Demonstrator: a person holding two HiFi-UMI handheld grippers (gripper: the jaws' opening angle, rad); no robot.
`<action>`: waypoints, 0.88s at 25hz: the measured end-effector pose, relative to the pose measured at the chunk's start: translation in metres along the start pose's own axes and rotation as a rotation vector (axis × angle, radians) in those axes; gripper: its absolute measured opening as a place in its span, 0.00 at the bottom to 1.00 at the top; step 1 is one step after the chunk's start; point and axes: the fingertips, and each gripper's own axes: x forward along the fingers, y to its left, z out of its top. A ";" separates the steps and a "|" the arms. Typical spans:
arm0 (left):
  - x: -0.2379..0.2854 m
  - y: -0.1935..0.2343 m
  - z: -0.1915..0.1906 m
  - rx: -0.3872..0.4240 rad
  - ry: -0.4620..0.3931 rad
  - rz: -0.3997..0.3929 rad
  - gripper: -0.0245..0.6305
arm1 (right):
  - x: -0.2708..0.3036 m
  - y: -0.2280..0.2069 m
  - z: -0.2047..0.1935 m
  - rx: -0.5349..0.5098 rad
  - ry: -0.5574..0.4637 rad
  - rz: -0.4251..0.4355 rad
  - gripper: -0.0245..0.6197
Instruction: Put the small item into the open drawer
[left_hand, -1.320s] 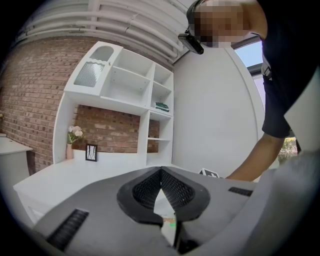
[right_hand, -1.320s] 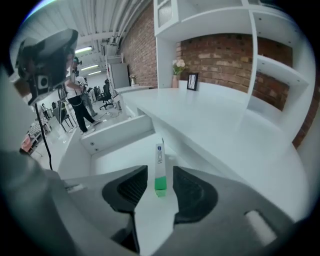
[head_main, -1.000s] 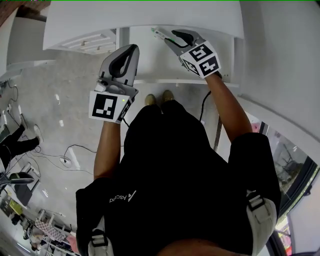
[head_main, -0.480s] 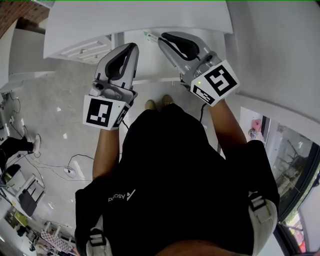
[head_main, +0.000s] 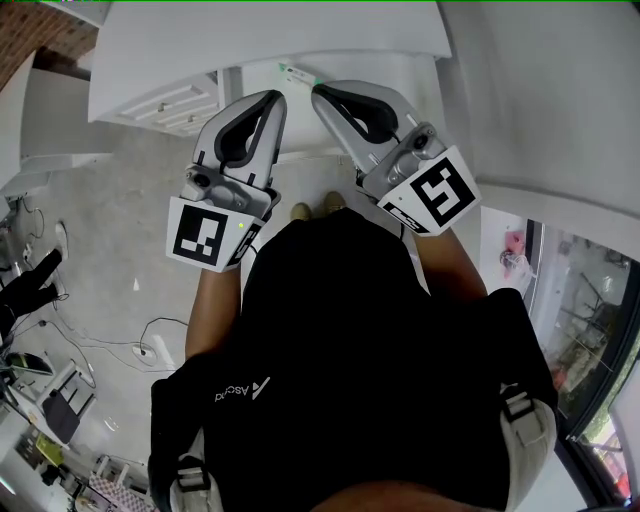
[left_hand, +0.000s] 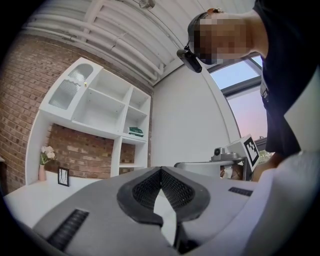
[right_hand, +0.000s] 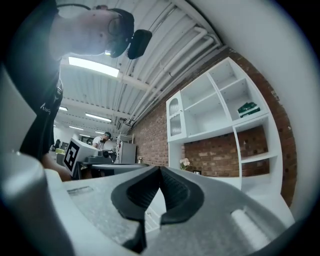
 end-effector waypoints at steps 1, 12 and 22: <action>-0.001 -0.004 0.001 0.000 -0.002 -0.004 0.04 | -0.003 0.002 0.002 -0.006 -0.005 -0.002 0.04; -0.003 -0.031 0.007 0.006 -0.023 -0.026 0.04 | -0.027 0.012 0.004 -0.030 -0.011 -0.030 0.04; -0.006 -0.034 0.006 0.009 -0.018 -0.028 0.04 | -0.030 0.017 -0.001 -0.033 0.001 -0.033 0.04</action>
